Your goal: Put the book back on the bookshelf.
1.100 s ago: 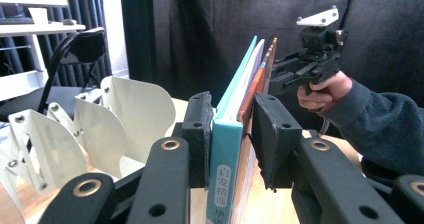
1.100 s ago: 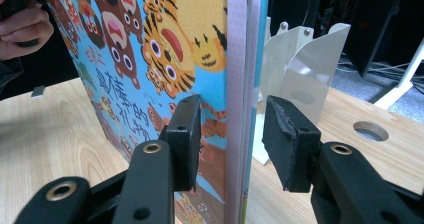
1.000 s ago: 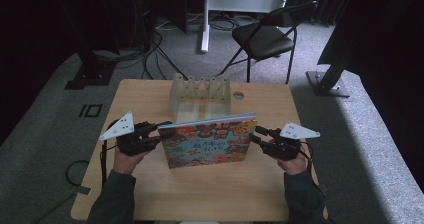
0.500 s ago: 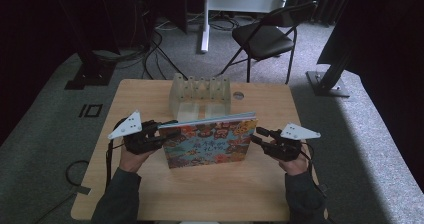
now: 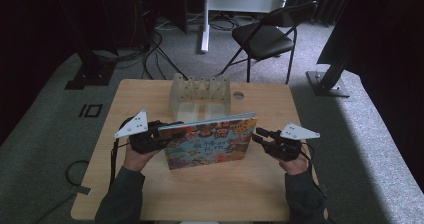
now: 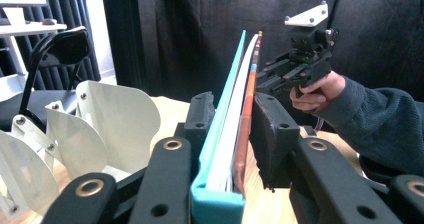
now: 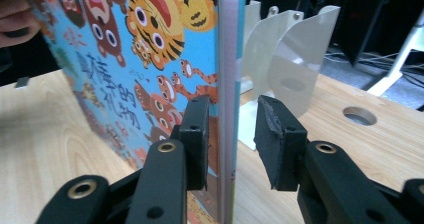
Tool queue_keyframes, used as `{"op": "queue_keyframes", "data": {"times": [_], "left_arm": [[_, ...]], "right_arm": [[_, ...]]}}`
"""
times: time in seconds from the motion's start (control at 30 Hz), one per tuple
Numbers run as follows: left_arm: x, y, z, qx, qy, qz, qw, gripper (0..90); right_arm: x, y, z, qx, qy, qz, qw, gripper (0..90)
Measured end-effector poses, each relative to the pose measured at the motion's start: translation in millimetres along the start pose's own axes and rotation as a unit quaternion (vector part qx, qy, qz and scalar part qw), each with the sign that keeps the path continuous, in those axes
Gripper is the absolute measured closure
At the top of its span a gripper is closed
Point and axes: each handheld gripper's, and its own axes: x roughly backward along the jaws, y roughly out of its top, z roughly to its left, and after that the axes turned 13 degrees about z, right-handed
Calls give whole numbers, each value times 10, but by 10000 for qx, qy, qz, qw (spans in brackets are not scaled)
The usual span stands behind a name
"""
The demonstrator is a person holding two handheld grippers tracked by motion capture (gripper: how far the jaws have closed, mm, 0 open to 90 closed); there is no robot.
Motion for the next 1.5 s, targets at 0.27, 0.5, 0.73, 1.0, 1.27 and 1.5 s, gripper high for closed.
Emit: {"op": "queue_keyframes", "data": {"times": [0.27, 0.5, 0.73, 1.0, 1.27, 1.5], "left_arm": [[-3, 4, -82, -112, -199, 0, 9997, 796], [-20, 6, -153, -125, -121, -22, 9998, 803], [-51, 7, -160, -81, -161, -69, 9998, 795], [-152, 22, -169, -67, -256, -189, 9995, 767], [-229, 29, -203, -119, -287, -252, 9992, 758], [-253, 9, -212, -131, -194, -328, 9992, 747]], "right_arm": [[-17, -8, -22, -78, -107, 22, 9999, 683], [-13, -12, -33, -107, -109, 23, 9999, 683], [-17, -29, -32, -108, -88, 42, 9999, 682], [-5, -61, -43, -129, -68, 63, 9999, 679], [35, -120, -74, -186, -94, 65, 9998, 676], [47, -174, -94, -260, -118, 96, 9995, 674]]}}
